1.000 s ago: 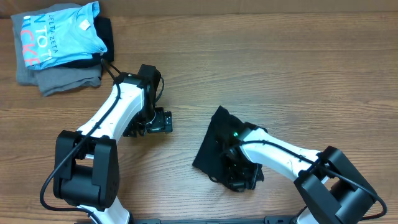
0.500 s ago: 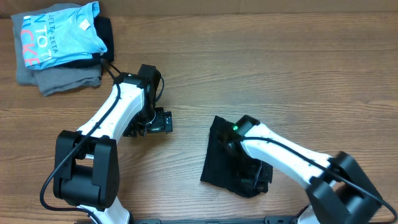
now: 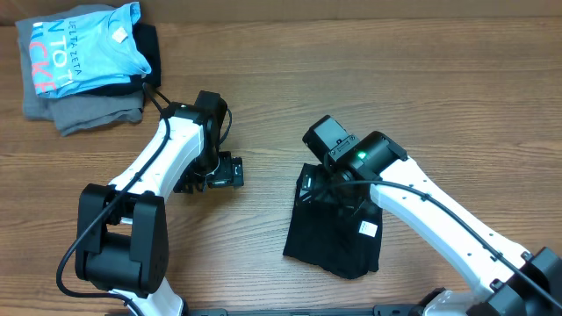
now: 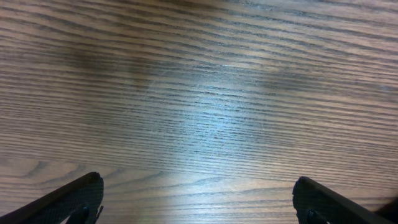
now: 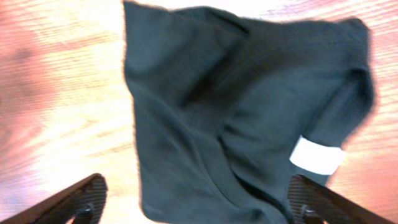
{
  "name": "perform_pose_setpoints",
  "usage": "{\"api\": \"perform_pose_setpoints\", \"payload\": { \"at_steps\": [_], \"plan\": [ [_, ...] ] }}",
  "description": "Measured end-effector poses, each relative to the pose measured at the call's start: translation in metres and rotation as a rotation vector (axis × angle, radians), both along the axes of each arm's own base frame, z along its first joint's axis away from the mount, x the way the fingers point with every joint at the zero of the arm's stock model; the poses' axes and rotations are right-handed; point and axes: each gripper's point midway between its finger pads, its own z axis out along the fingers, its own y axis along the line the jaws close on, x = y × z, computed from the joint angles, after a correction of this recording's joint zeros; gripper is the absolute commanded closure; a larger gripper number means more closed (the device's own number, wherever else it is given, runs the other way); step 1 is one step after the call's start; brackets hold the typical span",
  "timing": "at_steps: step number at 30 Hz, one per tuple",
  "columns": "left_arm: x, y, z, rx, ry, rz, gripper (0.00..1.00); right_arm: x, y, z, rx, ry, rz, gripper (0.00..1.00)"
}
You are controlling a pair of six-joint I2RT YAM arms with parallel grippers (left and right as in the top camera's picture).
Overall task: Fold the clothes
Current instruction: 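Drag the bundle rightward and flatten it with the right gripper, then release the bundle and lift the right gripper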
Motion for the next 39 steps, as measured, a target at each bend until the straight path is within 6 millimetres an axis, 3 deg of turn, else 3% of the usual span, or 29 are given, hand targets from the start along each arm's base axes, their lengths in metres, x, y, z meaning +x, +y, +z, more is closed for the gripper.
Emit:
{"api": "perform_pose_setpoints", "payload": {
  "at_steps": [3, 6, 10, 15, 18, 21, 23, 27, 31, 32, 33, 34, 35, 39],
  "plan": [
    [-0.001, 0.000, 0.000, 0.001, 0.003, 0.000, 0.00, 0.010, 0.002, -0.010, 0.031, 0.001, -0.010, 0.33],
    [-0.001, 0.000, 0.000, 0.001, 0.003, 0.000, 0.00, 0.016, -0.001, -0.027, 0.040, 0.026, -0.020, 0.42],
    [-0.001, 0.000, 0.000, 0.001, 0.003, 0.000, 0.00, 0.021, 0.003, -0.046, 0.075, 0.051, -0.006, 0.45],
    [-0.001, 0.000, 0.000, 0.001, 0.003, 0.000, 0.00, 0.017, 0.007, -0.061, 0.086, 0.094, 0.009, 0.56],
    [-0.001, 0.000, 0.000, 0.001, 0.003, 0.000, 0.00, 0.015, 0.008, -0.067, 0.084, 0.115, 0.011, 0.69],
    [-0.001, 0.000, 0.000, 0.001, 0.003, 0.000, 0.00, 0.015, 0.008, -0.074, 0.076, 0.133, 0.019, 0.90],
    [-0.001, 0.000, 0.000, 0.001, 0.004, 0.000, 0.00, 0.013, 0.007, -0.077, 0.065, 0.142, 0.024, 0.96],
    [-0.003, 0.001, 0.000, 0.003, 0.012, 0.000, 0.00, 0.009, -0.006, -0.078, 0.028, 0.169, 0.011, 0.96],
    [-0.003, 0.001, 0.000, 0.002, 0.011, 0.000, 0.00, 0.005, -0.036, -0.078, -0.053, 0.214, -0.045, 0.96],
    [-0.003, 0.001, 0.000, 0.002, 0.011, 0.000, 0.00, 0.005, -0.045, -0.078, -0.077, 0.221, -0.062, 0.92],
    [-0.003, 0.001, 0.000, 0.002, 0.010, 0.000, 0.00, 0.004, -0.055, -0.077, -0.106, 0.230, -0.081, 0.79],
    [-0.002, 0.001, 0.000, 0.002, 0.010, 0.000, 0.00, 0.004, -0.061, -0.077, -0.123, 0.232, -0.094, 0.60],
    [-0.002, 0.000, 0.000, 0.002, 0.008, 0.000, 0.00, 0.005, -0.066, -0.077, -0.136, 0.233, -0.096, 0.50],
    [-0.001, 0.000, 0.000, 0.001, 0.003, 0.000, 0.00, 0.002, -0.078, -0.075, -0.183, 0.247, -0.108, 0.43]
  ]
}}
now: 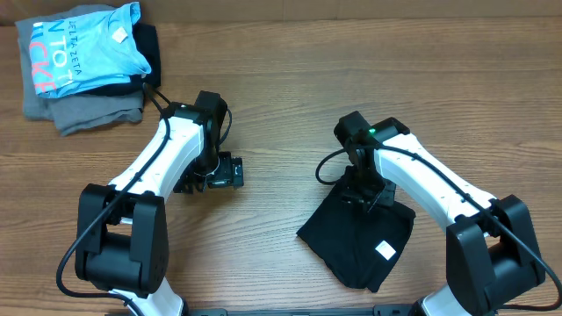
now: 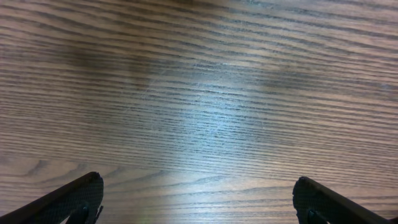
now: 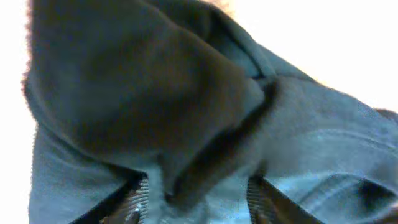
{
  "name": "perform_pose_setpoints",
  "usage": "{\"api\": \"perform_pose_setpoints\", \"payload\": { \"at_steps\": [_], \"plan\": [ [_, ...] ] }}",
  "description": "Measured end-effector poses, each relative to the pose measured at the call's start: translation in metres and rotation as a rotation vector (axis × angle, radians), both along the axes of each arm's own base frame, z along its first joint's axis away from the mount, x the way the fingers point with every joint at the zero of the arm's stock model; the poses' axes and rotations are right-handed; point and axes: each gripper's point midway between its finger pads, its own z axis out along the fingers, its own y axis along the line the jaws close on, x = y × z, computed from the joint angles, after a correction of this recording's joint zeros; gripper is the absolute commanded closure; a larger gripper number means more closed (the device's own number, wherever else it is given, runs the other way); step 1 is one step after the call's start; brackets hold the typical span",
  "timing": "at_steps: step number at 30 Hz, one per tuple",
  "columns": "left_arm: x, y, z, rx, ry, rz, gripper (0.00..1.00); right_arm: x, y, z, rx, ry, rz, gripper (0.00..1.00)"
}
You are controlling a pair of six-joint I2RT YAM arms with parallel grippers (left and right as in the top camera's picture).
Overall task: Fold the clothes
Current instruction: 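Release the bundle and lift the right gripper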
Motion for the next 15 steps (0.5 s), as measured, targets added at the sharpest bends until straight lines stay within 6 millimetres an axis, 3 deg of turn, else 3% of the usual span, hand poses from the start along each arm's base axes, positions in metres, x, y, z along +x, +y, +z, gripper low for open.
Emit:
{"api": "perform_pose_setpoints", "payload": {
  "at_steps": [7, 10, 12, 15],
  "plan": [
    [0.000, 0.000, 0.000, 0.000, 0.000, 0.000, 0.00, -0.026, -0.015, 0.003, -0.064, 0.101, -0.006, 0.43],
    [0.000, 0.000, 0.000, 0.000, 0.000, 0.000, 0.00, -0.034, -0.018, -0.010, -0.073, 0.112, -0.016, 0.50],
    [0.000, 0.000, 0.000, 0.000, 0.001, 0.000, 0.00, -0.044, -0.023, -0.020, -0.089, 0.133, -0.036, 0.65],
    [-0.001, 0.000, 0.000, 0.001, 0.003, 0.000, 0.00, -0.063, -0.032, -0.029, -0.130, 0.177, -0.090, 0.68]
  ]
}}
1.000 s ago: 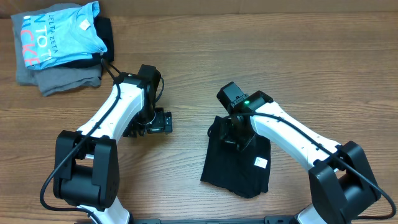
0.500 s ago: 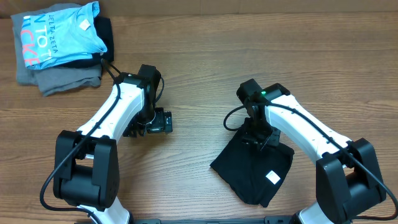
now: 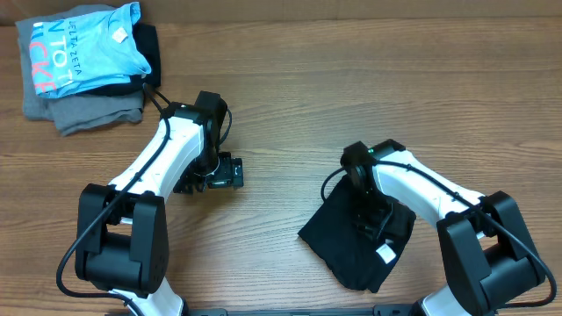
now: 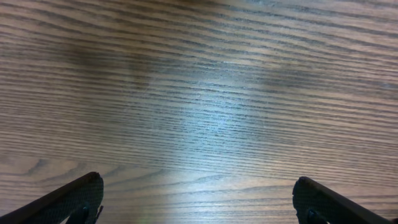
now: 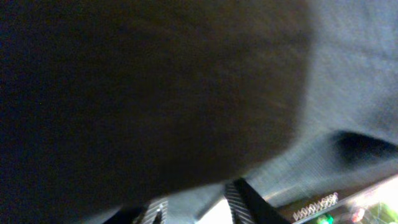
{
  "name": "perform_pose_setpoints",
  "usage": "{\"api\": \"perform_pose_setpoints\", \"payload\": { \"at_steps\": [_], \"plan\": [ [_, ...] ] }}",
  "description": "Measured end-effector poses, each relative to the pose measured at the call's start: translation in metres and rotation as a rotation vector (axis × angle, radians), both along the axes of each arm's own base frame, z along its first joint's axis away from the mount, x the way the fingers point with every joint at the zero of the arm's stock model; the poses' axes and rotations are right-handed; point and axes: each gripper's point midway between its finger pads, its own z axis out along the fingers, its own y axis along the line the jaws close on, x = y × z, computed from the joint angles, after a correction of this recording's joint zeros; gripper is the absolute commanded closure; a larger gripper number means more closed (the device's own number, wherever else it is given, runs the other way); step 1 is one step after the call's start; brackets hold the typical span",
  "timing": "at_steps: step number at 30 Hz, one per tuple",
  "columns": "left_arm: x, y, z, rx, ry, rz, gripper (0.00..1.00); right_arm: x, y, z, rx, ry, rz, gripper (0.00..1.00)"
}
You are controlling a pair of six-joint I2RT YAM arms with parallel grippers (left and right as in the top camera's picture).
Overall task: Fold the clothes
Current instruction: 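Release the bundle and lift the right gripper, then grasp the black bundle's left edge with the left gripper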
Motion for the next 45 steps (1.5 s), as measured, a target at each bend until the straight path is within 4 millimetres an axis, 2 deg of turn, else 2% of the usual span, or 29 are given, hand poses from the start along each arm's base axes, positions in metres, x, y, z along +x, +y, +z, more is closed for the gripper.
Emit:
{"api": "perform_pose_setpoints", "payload": {
  "at_steps": [2, 5, 7, 8, 10, 11, 14, 17, 21, 25, 29, 33, 38, 43, 45],
  "plan": [
    [0.000, 0.000, 0.000, 0.000, 0.000, 0.000, 0.00, -0.010, -0.004, 0.000, -0.031, 0.025, -0.040, 0.68],
    [0.000, 0.000, 0.000, 0.000, 0.000, 0.000, 0.00, -0.013, -0.006, 0.003, -0.053, 0.028, -0.080, 0.67],
    [0.000, 0.000, 0.000, 0.000, 0.000, 0.000, 0.00, -0.015, -0.007, 0.010, -0.059, 0.016, -0.099, 0.59],
    [0.000, 0.000, 0.000, 0.000, 0.000, 0.000, 0.00, -0.017, -0.009, 0.017, -0.059, 0.005, -0.105, 0.52],
    [0.000, 0.000, 0.000, -0.001, -0.001, 0.000, 0.00, -0.017, -0.010, 0.033, -0.051, -0.033, -0.114, 0.11],
    [0.001, -0.001, 0.000, -0.005, -0.003, 0.000, 0.00, -0.016, -0.010, 0.045, -0.040, -0.071, -0.124, 0.00],
    [0.004, -0.005, 0.000, -0.026, -0.014, 0.002, 0.00, -0.006, -0.007, 0.072, 0.014, -0.186, -0.129, 0.00],
    [0.011, -0.019, 0.000, -0.110, -0.041, -0.037, 0.00, 0.002, -0.005, 0.093, 0.070, -0.299, -0.136, 0.00],
    [0.024, -0.056, 0.006, -0.330, -0.107, -0.174, 0.00, 0.004, -0.006, 0.099, 0.086, -0.345, -0.138, 0.00],
    [0.023, -0.087, 0.015, -0.483, -0.135, -0.285, 0.00, 0.014, -0.001, 0.099, 0.113, -0.378, -0.131, 0.00],
    [0.015, -0.122, 0.025, -0.630, -0.156, -0.412, 0.00, 0.030, 0.016, 0.104, 0.229, -0.416, -0.114, 0.00],
    [0.007, -0.162, 0.027, -0.739, -0.167, -0.515, 0.00, 0.043, 0.019, 0.127, 0.303, -0.448, -0.114, 0.00],
    [-0.016, -0.207, 0.011, -0.806, -0.113, -0.606, 0.00, 0.050, 0.014, 0.152, 0.348, -0.475, -0.114, 0.00],
    [-0.039, -0.235, -0.012, -0.870, -0.024, -0.643, 0.00, 0.051, 0.005, 0.175, 0.385, -0.552, -0.118, 0.00],
    [-0.047, -0.246, -0.014, -0.935, 0.008, -0.643, 0.00, 0.047, 0.001, 0.180, 0.390, -0.566, -0.114, 0.00]
  ]
}}
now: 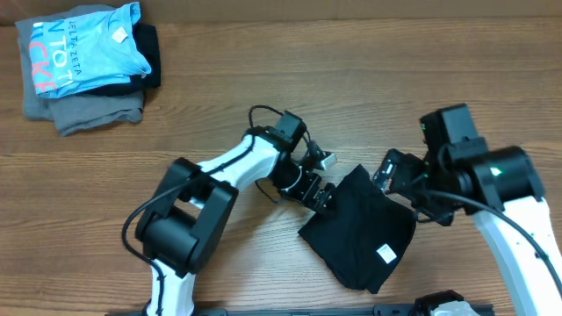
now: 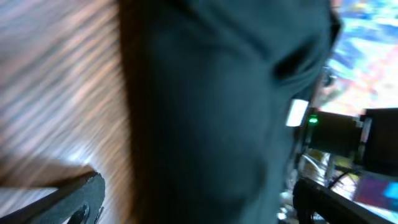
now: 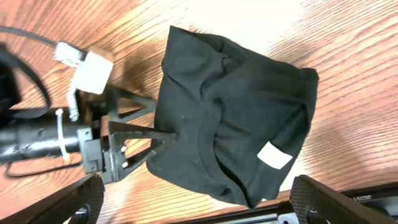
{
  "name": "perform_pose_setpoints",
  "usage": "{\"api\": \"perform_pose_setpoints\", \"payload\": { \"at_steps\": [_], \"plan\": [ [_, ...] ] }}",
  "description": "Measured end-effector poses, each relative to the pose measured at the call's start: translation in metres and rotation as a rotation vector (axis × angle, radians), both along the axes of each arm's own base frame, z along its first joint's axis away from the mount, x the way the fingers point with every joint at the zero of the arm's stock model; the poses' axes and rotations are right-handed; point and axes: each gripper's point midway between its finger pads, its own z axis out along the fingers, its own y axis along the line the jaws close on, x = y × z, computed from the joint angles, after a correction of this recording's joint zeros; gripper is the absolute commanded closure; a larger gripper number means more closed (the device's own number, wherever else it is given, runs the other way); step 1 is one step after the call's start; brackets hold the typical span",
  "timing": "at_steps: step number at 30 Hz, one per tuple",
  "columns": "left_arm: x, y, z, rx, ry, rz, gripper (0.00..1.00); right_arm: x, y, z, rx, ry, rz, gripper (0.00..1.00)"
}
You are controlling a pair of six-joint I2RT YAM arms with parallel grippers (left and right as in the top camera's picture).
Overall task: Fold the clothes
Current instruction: 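Grasp the black bundle's left edge with the left gripper, then carry the black bundle with the left gripper onto the back-left stack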
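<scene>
A black garment point(image 1: 360, 233) lies bunched in a rough square on the wooden table point(image 1: 290, 96), its white label point(image 1: 383, 253) near the front right corner. My left gripper point(image 1: 323, 195) is open and low at the garment's left edge. Dark cloth point(image 2: 205, 112) fills the left wrist view between its spread fingers. The right wrist view shows the garment point(image 3: 230, 137), the label point(image 3: 275, 155), and the left fingers point(image 3: 140, 146) touching its edge. My right gripper point(image 1: 406, 186) hangs open above the garment's right side, holding nothing.
A pile of folded clothes point(image 1: 83, 61), blue shirt on top of grey and black ones, sits at the far left corner. The left arm point(image 1: 237, 162) stretches across the table's middle, with a cable loop point(image 1: 263, 114) above it.
My left arm has gone from bare wood at the left to the garment's left edge, still open. My right gripper, then pressed into the cloth, is now raised, open and empty.
At first my right gripper was open over the black garment while the left rested over bare wood. Then the right had its jaws narrowed on a fold, and the garment lay further right. It pressed into the cloth. Now it is free and the left is at the garment.
</scene>
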Motion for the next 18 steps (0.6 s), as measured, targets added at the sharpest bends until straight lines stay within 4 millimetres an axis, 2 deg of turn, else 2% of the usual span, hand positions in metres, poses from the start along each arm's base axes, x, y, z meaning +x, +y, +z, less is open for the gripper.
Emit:
{"api": "perform_pose_setpoints", "payload": {
  "at_steps": [3, 6, 8, 10, 11, 13, 18],
  "plan": [
    [-0.010, -0.017, 0.002, -0.090, 0.062, -0.026, 0.00, -0.005, -0.005, 0.007, 0.004, -0.024, -0.005, 0.00],
    [-0.018, -0.025, 0.004, -0.144, 0.135, -0.035, 0.02, -0.008, -0.007, 0.009, 0.003, -0.033, -0.005, 0.00],
    [-0.020, -0.026, 0.004, -0.158, 0.164, -0.031, 0.19, -0.009, -0.008, 0.009, -0.001, -0.029, -0.004, 0.00],
    [-0.020, -0.025, 0.001, -0.147, 0.171, -0.025, 0.52, -0.009, -0.009, 0.009, -0.002, -0.030, -0.005, 0.00],
    [-0.021, -0.025, -0.002, -0.137, 0.181, -0.020, 0.72, -0.009, -0.009, 0.009, -0.003, -0.030, -0.004, 0.00],
    [-0.021, -0.023, -0.009, -0.118, 0.191, -0.015, 0.94, -0.009, -0.009, 0.009, -0.003, -0.030, -0.004, 0.00],
    [-0.022, -0.022, -0.014, -0.105, 0.194, -0.012, 0.96, -0.009, -0.011, 0.009, -0.014, -0.031, -0.007, 0.00]
  ]
}}
